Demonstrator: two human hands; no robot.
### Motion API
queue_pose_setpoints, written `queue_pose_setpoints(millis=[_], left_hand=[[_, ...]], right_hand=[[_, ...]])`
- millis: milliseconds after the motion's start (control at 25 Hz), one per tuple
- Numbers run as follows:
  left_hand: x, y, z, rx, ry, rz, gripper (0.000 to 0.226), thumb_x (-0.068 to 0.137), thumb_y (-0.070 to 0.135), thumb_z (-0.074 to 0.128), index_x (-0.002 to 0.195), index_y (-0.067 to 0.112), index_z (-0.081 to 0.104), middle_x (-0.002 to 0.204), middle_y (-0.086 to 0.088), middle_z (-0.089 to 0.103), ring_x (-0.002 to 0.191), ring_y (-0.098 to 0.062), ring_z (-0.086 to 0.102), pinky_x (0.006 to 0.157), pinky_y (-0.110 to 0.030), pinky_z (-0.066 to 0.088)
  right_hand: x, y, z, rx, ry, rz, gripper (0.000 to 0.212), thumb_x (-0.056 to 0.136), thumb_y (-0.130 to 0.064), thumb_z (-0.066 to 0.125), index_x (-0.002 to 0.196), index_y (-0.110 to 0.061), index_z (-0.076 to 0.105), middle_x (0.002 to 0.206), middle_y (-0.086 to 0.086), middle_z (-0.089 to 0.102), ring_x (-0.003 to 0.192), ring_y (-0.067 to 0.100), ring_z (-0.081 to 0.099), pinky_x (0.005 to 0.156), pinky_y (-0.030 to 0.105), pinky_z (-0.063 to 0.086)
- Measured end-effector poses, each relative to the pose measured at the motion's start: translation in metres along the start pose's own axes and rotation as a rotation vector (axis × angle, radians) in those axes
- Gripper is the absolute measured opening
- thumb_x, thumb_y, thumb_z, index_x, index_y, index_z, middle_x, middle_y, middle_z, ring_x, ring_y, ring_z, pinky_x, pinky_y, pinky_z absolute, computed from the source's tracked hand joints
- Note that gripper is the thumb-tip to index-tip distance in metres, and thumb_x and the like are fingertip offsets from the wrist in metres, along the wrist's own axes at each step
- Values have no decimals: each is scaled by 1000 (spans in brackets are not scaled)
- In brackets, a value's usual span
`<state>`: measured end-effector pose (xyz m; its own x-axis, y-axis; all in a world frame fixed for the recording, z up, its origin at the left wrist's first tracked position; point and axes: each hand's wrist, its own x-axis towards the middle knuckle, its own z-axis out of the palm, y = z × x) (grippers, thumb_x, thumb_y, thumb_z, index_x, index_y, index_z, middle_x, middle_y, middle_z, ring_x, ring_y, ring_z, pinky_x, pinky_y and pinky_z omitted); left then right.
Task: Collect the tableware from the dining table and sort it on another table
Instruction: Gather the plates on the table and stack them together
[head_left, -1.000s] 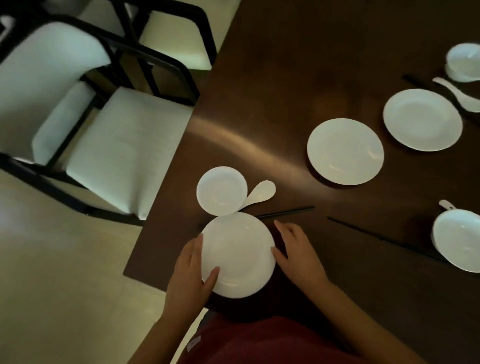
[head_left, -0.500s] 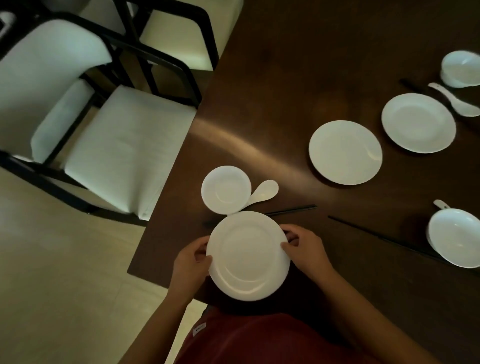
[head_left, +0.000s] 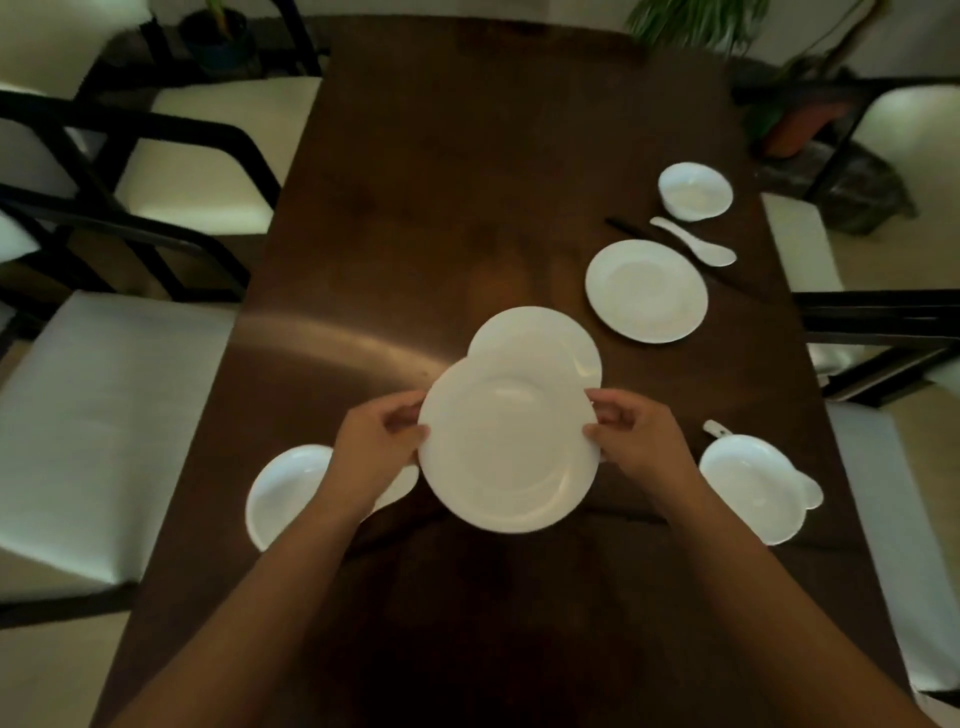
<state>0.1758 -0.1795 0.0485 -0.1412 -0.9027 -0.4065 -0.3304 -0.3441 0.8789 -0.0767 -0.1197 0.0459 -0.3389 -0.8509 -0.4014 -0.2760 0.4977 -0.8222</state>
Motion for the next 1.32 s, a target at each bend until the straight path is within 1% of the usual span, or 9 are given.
queue_pose_setpoints(millis=[160,280,480,600,680,840,1080,1240,1320], left_hand=[[71,22,40,105,55,45,39,78,-8,55,107,13,69,90,-2,68,86,-18,64,75,-33,56],[105,18,61,203,84,74,36,78,-7,56,107,10,69,90,0,66,87,-19,62,78,-33,53],[124,0,73,358,137,128,34,78,-5,55,102,13,72,84,2,67,78,-13,61,62,-14,43],[124,-7,78,408,207,139,32,81,-1,57,107,13,69,93,-2,70,80,-13,60,73,-19,43],[123,-12,80,452,250,165,32,83,2,59,113,12,65,106,-5,67,83,-11,57,79,-22,43],[123,-24,85,457,301,168,31,83,5,61,111,17,66,115,-7,59,103,-17,51,88,-25,39],[118,-34,90,392,299,193,34,87,9,58,120,18,61,117,-5,61,89,-10,56,81,-19,41],[120,-31,91,398,228,100,51,88,19,60,136,17,43,127,-5,58,104,-11,53,91,-27,41],[110,-33,90,553,152,242,60,86,31,62,139,21,36,136,-5,47,121,-16,43,100,-32,35]], right_hand=[[66,5,-19,8,48,33,33,81,-4,64,112,-15,61,91,5,67,87,21,65,66,32,57],[100,17,-18,-88,68,25,30,81,-7,64,110,-16,61,81,-5,63,78,13,64,62,24,54],[123,27,-6,-385,79,-111,31,83,-12,60,114,-12,59,99,5,65,92,21,60,78,25,43],[125,29,2,-579,73,-226,41,86,-21,59,124,-10,51,116,10,61,107,25,56,92,32,44],[125,29,6,-642,88,-255,42,89,-24,56,127,-10,47,120,11,57,110,25,55,93,33,44],[120,36,11,-661,150,-258,39,90,-24,52,126,-10,46,117,12,54,102,24,56,86,31,47],[117,45,12,-666,219,-290,43,90,-23,54,130,-11,45,121,12,46,100,22,56,83,27,46],[121,47,7,-625,174,-296,41,89,-22,57,127,-10,47,127,11,38,99,24,56,88,32,48],[122,49,2,-600,136,-311,42,90,-24,55,128,-11,45,127,10,41,102,24,56,86,32,47]])
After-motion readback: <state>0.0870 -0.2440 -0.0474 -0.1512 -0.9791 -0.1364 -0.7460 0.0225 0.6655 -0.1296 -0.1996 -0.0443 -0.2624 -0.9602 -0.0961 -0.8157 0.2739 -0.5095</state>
